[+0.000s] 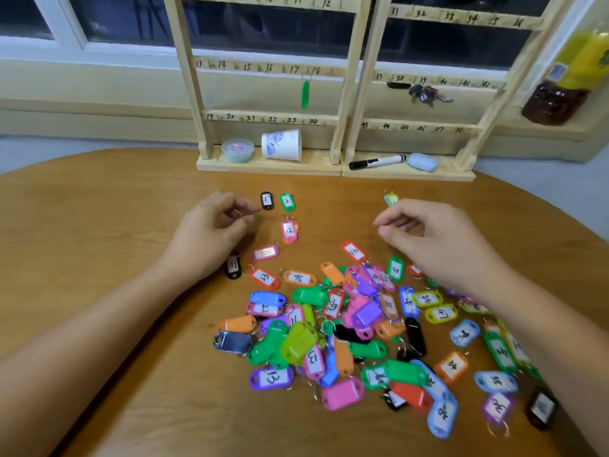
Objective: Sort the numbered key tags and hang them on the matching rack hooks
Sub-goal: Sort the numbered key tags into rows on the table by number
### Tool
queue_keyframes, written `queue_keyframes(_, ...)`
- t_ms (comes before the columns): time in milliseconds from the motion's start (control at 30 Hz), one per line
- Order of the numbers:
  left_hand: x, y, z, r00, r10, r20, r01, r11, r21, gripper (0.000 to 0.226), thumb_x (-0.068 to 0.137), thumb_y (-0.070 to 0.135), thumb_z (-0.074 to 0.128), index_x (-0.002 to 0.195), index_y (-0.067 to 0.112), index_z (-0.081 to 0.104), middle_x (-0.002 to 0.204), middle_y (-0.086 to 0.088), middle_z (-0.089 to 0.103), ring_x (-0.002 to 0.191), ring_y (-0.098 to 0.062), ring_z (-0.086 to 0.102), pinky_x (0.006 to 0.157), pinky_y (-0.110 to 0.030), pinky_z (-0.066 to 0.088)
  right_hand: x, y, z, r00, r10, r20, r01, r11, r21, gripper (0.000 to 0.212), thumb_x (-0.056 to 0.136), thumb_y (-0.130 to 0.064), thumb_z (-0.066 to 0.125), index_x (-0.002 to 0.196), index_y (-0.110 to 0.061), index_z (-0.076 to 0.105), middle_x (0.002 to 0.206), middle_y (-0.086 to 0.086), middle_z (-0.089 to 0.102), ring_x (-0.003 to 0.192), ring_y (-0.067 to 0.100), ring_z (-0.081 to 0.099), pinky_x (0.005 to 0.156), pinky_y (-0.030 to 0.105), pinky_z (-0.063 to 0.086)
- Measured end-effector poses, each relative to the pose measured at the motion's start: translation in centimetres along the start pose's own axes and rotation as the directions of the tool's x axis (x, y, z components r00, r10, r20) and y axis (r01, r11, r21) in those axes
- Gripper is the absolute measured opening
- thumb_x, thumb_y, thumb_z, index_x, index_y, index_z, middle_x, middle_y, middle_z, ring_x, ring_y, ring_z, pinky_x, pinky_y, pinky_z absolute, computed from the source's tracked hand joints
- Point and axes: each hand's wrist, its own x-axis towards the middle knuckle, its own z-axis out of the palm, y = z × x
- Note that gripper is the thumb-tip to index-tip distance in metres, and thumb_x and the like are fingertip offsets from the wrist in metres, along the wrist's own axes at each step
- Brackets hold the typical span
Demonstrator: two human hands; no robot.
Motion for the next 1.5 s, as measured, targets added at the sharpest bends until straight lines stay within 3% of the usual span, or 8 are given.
queue_keyframes(100, -3.2, 0.7, -0.7, 1.000, 0.012, 0.018, -0.013, 1.000, 0.024, 0.015, 0.097, 0.024, 0.076, 0.105, 0.036, 0.075, 0.106, 0.009, 0.070, 0.094, -0.006, 0.066, 0.084, -0.018, 0.051, -4.1, -0.9, -0.2, 1.000, -0.002, -0.002, 0.002, 0.999, 0.052, 0.014, 0.096, -0.019, 0.074, 0.094, -0.033, 0.077, 0.085, -0.013, 0.071, 0.077, 0.003, 0.063, 0.067, 0.014, 0.044)
queue_keyframes(200, -6.5, 1.6, -1.0, 0.996, 0.040, 0.082, -0.045, 0.998, 0.051, 0.013, 0.097, 0.029, 0.077, 0.108, 0.036, 0.074, 0.107, 0.011, 0.070, 0.087, -0.006, 0.065, 0.082, -0.028, 0.052, -7.8, -1.5, -0.3, 1.000, -0.007, -0.008, 0.008, 0.996, 0.092, 0.017, 0.098, -0.020, 0.072, 0.095, -0.036, 0.077, 0.087, -0.015, 0.071, 0.075, 0.006, 0.061, 0.065, 0.023, 0.047)
queue_keyframes(433, -12.6, 4.8, -0.6, 0.952, 0.203, 0.228, -0.239, 0.960, 0.143, 0.019, 0.098, 0.027, 0.075, 0.112, 0.040, 0.072, 0.115, 0.018, 0.066, 0.117, -0.009, 0.060, 0.090, -0.016, 0.046, -16.0, -1.5, 0.3, 0.992, -0.067, -0.107, 0.064, 0.998, -0.029, 0.020, 0.094, -0.008, 0.076, 0.102, -0.026, 0.078, 0.089, -0.021, 0.069, 0.090, 0.000, 0.064, 0.074, 0.006, 0.042)
queue_keyframes(600, -16.4, 7.3, 1.5, 0.854, 0.365, 0.370, -0.463, 0.858, 0.222, 0.026, 0.102, 0.044, 0.062, 0.126, 0.038, 0.071, 0.124, 0.018, 0.063, 0.118, -0.015, 0.058, 0.094, -0.048, 0.049, -21.0, -0.3, 1.0, 0.970, -0.182, -0.162, 0.161, 0.978, -0.135, 0.015, 0.098, -0.007, 0.073, 0.106, -0.019, 0.077, 0.102, -0.013, 0.069, 0.102, 0.008, 0.063, 0.089, 0.022, 0.047)
queue_keyframes(767, -19.9, 8.8, 4.1, 0.782, 0.431, 0.450, -0.602, 0.710, 0.367, 0.041, 0.107, 0.048, 0.052, 0.146, 0.040, 0.060, 0.142, 0.011, 0.053, 0.124, -0.021, 0.051, 0.093, -0.044, 0.043, -24.3, 1.3, 1.5, 0.956, -0.248, -0.154, 0.213, 0.954, -0.211, 0.021, 0.099, -0.010, 0.064, 0.112, -0.016, 0.080, 0.110, -0.008, 0.074, 0.111, 0.013, 0.066, 0.095, 0.038, 0.052)
queue_keyframes(1200, -21.2, 11.3, 7.9, 0.779, 0.432, 0.454, -0.616, 0.664, 0.425, 0.044, 0.109, 0.052, 0.046, 0.151, 0.041, 0.056, 0.150, 0.007, 0.052, 0.134, -0.026, 0.048, 0.098, -0.048, 0.041, -26.3, 2.5, 2.1, 0.965, -0.230, -0.124, 0.193, 0.947, -0.255, 0.024, 0.102, -0.012, 0.062, 0.121, -0.017, 0.077, 0.119, -0.006, 0.070, 0.114, 0.016, 0.062, 0.091, 0.039, 0.053)
queue_keyframes(1367, -21.7, 11.2, 7.1, 0.745, 0.469, 0.475, -0.659, 0.629, 0.412, 0.042, 0.110, 0.053, 0.046, 0.149, 0.041, 0.059, 0.149, 0.009, 0.054, 0.131, -0.026, 0.052, 0.093, -0.046, 0.041, -25.0, 2.0, 2.0, 0.969, -0.224, -0.103, 0.191, 0.945, -0.264, 0.034, 0.103, -0.013, 0.058, 0.134, -0.018, 0.071, 0.138, -0.007, 0.066, 0.133, 0.013, 0.057, 0.109, 0.037, 0.045)
queue_keyframes(1500, -21.8, 10.9, 6.3, 0.722, 0.512, 0.465, -0.678, 0.657, 0.330, 0.035, 0.109, 0.050, 0.053, 0.135, 0.033, 0.070, 0.145, 0.015, 0.059, 0.133, -0.021, 0.055, 0.092, -0.048, 0.044, -24.4, 2.5, 2.2, 0.976, -0.190, -0.108, 0.154, 0.949, -0.277, 0.034, 0.103, -0.012, 0.056, 0.132, -0.017, 0.073, 0.135, -0.007, 0.068, 0.129, 0.013, 0.059, 0.108, 0.036, 0.046)
